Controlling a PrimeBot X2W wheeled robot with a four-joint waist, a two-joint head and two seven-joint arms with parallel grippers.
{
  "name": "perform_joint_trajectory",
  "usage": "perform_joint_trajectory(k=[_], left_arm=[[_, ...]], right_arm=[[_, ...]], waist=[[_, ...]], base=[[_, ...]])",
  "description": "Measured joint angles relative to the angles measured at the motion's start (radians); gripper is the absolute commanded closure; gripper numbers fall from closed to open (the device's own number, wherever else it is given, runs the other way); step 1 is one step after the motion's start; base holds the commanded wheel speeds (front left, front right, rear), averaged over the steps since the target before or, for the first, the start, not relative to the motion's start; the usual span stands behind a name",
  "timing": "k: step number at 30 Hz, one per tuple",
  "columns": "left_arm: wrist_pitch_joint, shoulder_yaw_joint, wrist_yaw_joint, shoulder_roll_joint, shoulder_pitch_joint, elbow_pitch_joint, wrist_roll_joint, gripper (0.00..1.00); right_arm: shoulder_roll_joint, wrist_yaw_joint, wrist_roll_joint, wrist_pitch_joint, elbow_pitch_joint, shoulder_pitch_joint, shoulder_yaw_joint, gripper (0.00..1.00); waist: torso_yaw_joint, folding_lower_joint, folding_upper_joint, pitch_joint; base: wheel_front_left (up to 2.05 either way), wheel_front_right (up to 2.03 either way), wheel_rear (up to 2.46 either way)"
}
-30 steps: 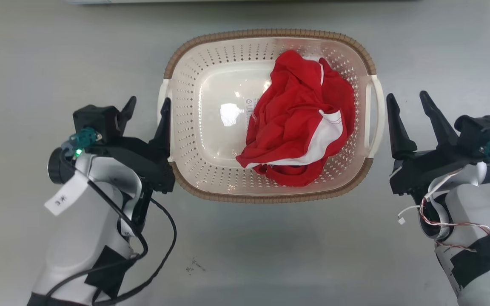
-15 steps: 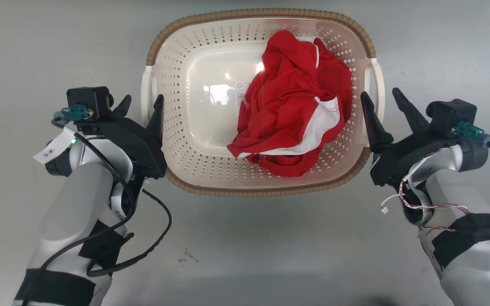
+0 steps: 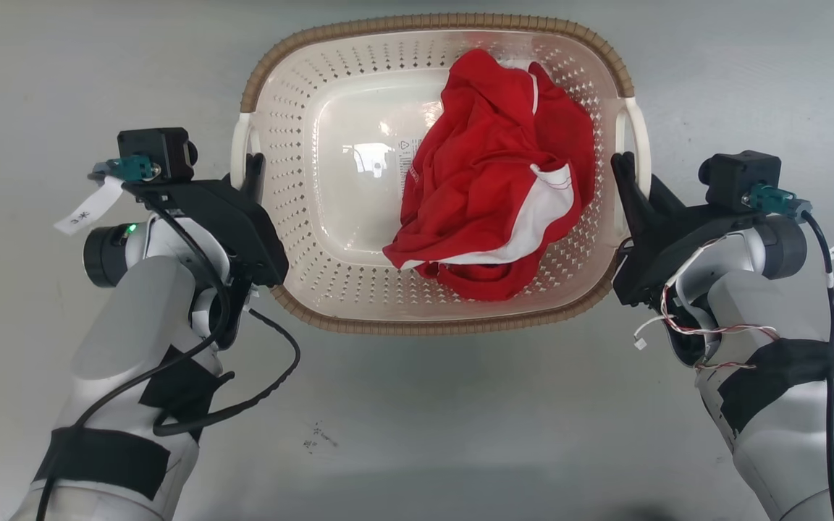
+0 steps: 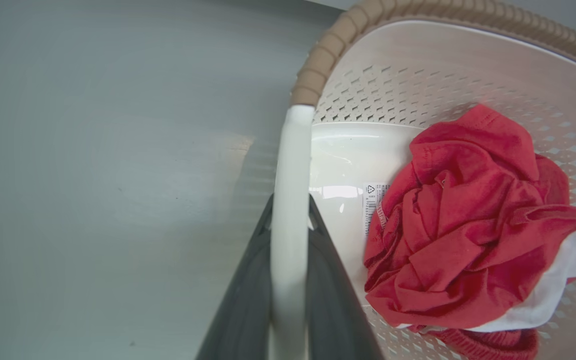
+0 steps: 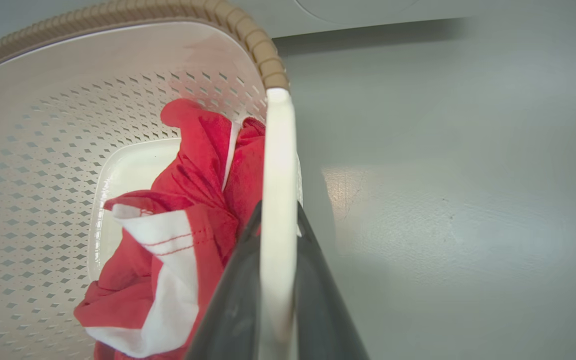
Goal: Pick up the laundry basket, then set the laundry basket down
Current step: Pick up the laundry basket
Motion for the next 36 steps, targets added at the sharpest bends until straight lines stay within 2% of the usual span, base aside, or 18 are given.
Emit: perform_joint_trajectory(k=[10, 36], left_arm=[[-0.004, 0.001, -0.015, -0.022, -0.009, 0.108, -0.008, 1.00], [0.069, -0.001, -0.052, -0.049, -0.046, 0.292, -0.034, 1.00]], right_arm=[[0.011, 0.024, 0.002, -0.002, 0.102, -0.025, 0.012, 1.00], [0.057, 0.047, 0.054, -0.010, 0.309, -0.041, 0.022, 1.00]], waist=[[-0.004, 0.0000, 0.0001, -0.047], [-0.007, -0.0002, 0.0000, -0.258]], base=[[0.00, 0.00, 0.00], [0.00, 0.00, 0.00]])
